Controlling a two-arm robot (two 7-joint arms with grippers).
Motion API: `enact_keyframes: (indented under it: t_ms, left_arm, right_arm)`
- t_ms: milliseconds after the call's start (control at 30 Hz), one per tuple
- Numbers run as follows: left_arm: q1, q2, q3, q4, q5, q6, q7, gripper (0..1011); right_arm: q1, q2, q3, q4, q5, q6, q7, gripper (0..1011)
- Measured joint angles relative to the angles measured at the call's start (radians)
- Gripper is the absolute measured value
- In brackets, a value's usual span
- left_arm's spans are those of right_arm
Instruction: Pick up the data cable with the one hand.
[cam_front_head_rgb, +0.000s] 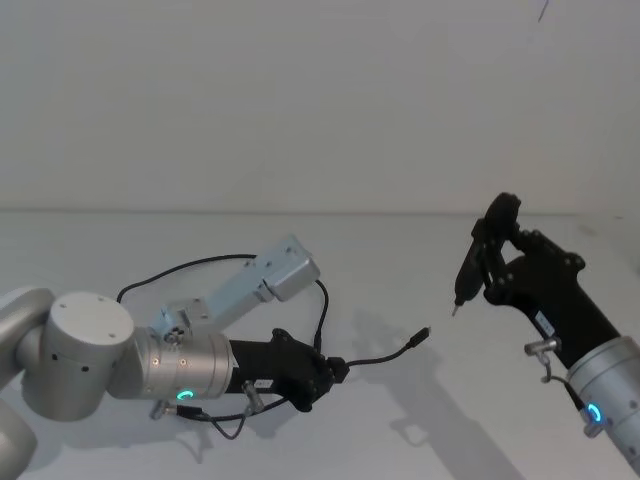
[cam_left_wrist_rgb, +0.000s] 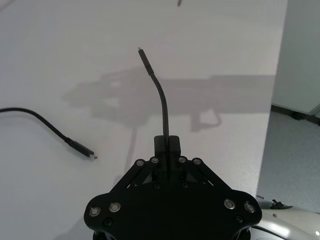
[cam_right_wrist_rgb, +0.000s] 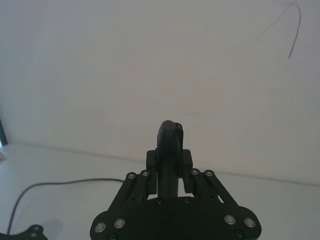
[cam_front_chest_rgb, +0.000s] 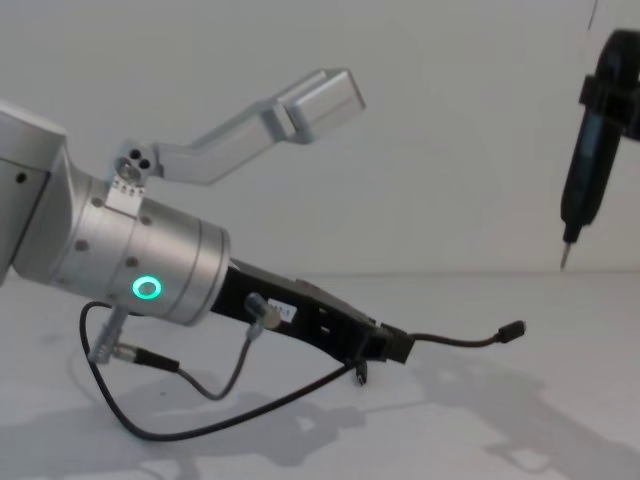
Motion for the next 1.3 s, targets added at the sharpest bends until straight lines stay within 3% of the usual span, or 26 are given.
enact_keyframes:
  t_ms: [433,833,1300]
  left_arm:
    - [-0.012,0.035,-0.007,-0.013,-0.013,-0.049,-0.05,35]
    - [-0.016,0.046,-0.009,-0.017,-0.017,-0.064,-0.066,35]
    - [-0.017,0.051,-0.011,-0.018,-0.018,-0.07,-0.072,35]
  right_arm:
    - [0.039,-0.018,0.013,-0.011,0.063,0.046,0.018,279]
    - [0.078,-0.034,0.011,0.038,0.11,0.073,0.023,279]
    - [0.107,-0.038,0.0,0.099,0.126,0.073,0.025,279]
